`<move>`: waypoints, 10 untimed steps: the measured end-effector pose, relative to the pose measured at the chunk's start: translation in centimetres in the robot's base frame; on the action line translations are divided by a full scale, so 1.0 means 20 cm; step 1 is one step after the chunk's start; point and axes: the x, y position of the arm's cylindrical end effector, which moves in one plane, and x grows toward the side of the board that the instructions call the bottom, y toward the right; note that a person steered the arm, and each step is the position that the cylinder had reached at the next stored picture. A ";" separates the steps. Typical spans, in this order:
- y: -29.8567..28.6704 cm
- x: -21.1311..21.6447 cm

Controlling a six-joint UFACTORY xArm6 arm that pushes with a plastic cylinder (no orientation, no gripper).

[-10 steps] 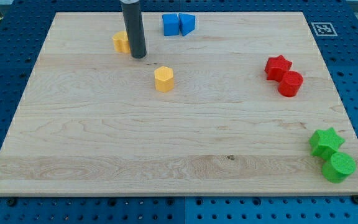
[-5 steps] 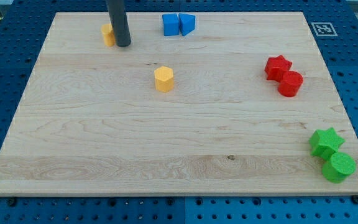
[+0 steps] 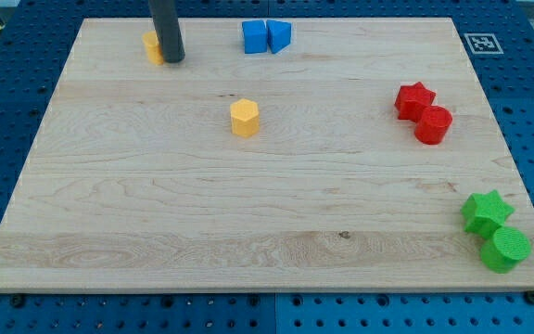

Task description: Move the heart to the top left side of the board

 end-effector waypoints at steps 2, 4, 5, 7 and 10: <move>-0.01 0.04; -0.11 0.04; -0.11 0.04; -0.13 -0.05; -0.15 -0.20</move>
